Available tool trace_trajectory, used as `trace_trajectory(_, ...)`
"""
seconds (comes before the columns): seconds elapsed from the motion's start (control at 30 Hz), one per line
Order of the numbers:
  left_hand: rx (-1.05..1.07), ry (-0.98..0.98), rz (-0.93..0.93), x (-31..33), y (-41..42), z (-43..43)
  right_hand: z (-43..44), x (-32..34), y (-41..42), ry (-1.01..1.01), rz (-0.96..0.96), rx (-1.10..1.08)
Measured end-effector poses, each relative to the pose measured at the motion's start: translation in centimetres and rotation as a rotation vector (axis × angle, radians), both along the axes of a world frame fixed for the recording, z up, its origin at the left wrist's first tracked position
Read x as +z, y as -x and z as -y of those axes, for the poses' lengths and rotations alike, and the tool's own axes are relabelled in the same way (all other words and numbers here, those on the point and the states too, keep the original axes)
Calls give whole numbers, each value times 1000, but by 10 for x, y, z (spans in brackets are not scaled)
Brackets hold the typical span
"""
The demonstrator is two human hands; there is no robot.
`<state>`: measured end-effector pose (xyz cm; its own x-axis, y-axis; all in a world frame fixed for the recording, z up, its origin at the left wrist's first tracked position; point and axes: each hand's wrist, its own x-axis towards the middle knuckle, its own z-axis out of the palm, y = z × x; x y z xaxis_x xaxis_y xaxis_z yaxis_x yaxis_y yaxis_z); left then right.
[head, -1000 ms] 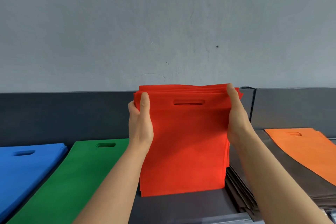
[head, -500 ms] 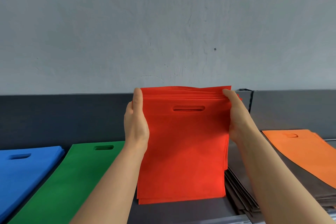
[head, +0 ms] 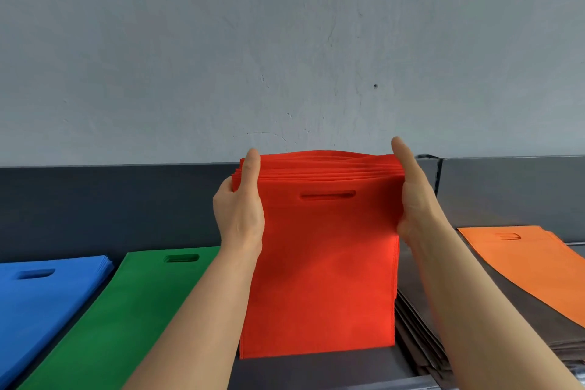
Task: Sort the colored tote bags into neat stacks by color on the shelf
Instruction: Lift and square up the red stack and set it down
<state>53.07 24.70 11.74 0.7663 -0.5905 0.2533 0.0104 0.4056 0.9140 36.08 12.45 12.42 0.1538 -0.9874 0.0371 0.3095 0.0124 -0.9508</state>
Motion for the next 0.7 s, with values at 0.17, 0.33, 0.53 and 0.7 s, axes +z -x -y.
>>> trace_trajectory(0.17,-4,-35,-22,6,1,0,-4,0,-3,-42,-38,-79)
trace_trajectory(0.33,45,-34,1,4,-1,1,-2,-6,-2,-16,23,-107)
trace_trajectory(0.53,96,-42,8,0,-7,4,-4,-10,4,138,-40,92)
trace_trajectory(0.7,86,-50,-34,1,-15,6,-8,-17,19,472,17,508)
